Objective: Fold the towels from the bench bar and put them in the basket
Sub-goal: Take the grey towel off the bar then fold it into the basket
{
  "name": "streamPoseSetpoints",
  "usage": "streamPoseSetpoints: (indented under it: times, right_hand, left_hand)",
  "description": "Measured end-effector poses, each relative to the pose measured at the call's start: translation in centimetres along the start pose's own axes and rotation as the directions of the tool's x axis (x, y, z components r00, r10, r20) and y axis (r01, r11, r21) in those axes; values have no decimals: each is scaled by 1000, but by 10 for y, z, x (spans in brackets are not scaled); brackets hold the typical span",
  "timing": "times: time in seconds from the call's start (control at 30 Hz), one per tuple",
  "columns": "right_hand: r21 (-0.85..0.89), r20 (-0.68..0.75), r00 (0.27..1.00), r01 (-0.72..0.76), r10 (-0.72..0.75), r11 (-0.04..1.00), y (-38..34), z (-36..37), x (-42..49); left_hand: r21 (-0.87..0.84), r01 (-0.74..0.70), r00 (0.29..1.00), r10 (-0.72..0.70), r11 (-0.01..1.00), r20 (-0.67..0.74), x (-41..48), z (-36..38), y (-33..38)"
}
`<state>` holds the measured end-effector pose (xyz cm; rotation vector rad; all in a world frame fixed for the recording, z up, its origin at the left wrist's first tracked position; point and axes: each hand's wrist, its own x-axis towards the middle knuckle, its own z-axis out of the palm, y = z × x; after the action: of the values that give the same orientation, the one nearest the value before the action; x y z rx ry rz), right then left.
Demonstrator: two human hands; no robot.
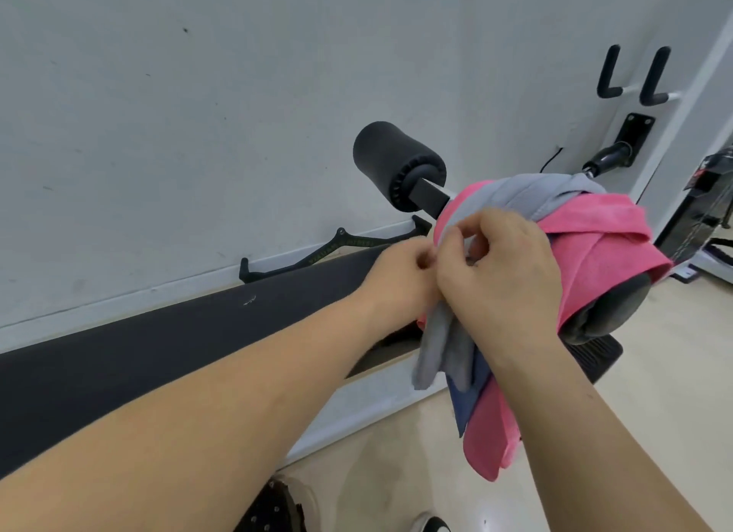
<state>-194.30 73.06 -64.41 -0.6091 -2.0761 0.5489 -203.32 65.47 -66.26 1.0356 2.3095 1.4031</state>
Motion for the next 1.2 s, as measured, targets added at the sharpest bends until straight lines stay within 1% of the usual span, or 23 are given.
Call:
streamPoseSetpoints:
  times: [0.07,0.1,0.17,0.2,0.23,0.3,0.37,0.4,0.5,0.53,0.6,0.67,0.7,0.73,0.77,0.8,0.83,0.87,0.9,0.97,1.03,1.1,1.2]
  right_hand:
    - [-7,0,1000,7,-7,1000,4,0,1]
    - [-13,9,1000,7,-7,1000,5,0,1]
    - [-39,33,999,10,-9,999,6,0,-1]
    - [-60,36,999,15,-13,998,7,1,-2]
    - [-69,34,999,17,-15,997,7,1,-3]
    - [-76,19,999,28,-26,997,9,4,-5]
    - [-138,40,999,28,-22,990,6,8,-5]
    - [-185,80,997,16,-1,983,3,10,-5]
    - [-346,191,970,-77,150,935,-18,19,-6]
    - [-376,210,958,-107,197,921,-25,24,-7]
    - [-400,222,942,-146,251,905,-39,35,-10]
    - [-408,262,932,-128,250,904,-54,44,-14]
    - [-376,304,929,-84,209,923,-63,48,-17]
    - [-284,365,922,-24,131,959,-72,54,-22]
    - [-114,454,890,17,37,993,-84,59,-29]
    - [87,575,816,2,-52,996,-99,65,-37]
    - [246,689,710,-41,-145,968,-116,69,-48]
    - [341,750,619,-64,-231,938,-130,73,-58]
    - [393,770,567,-62,-292,917,-142,78,-66]
    - [439,775,529,-56,-346,897,-160,85,-74]
    - [432,778,531,-66,-335,899,-173,89,-79]
    - [396,793,525,-59,-309,916,-179,98,-84]
    - [385,817,476,-32,-325,922,-188,113,-96]
  left_hand:
    - [-2,42,996,-42,999,-76,6,-14,-2]
    - [55,49,992,-42,997,-123,7,-22,1]
    - [82,48,968,-26,995,-251,8,-37,10]
    - [51,47,945,-27,998,-325,10,-44,12]
    - [19,75,916,-62,997,-397,9,-52,15]
    - [-79,138,870,-159,987,-467,8,-71,17]
    - [-92,218,853,-236,972,-466,1,-89,12]
    - [-78,253,845,-260,964,-466,-3,-99,6]
    - [-90,320,801,-320,943,-505,-23,-133,-10]
    - [-67,324,796,-310,944,-520,-31,-144,-17]
    - [27,306,814,-247,952,-525,-49,-163,-26]
    - [77,288,844,-215,954,-492,-66,-175,-32]
    - [107,280,866,-203,954,-456,-75,-180,-33]
    - [159,263,898,-181,952,-401,-84,-184,-34]
    - [224,239,930,-156,945,-332,-95,-187,-34]
    - [279,209,954,-134,937,-268,-106,-189,-35]
    - [312,188,966,-117,931,-231,-119,-191,-37]
    - [332,177,970,-106,927,-220,-132,-194,-41]
    - [349,168,970,-91,922,-228,-144,-197,-47]
    - [395,144,962,-35,907,-271,-166,-207,-63]
    - [436,146,952,-6,888,-306,-181,-220,-83]
    - [423,174,945,-30,889,-325,-192,-232,-102]
    - [368,186,927,-39,911,-373,-207,-234,-128]
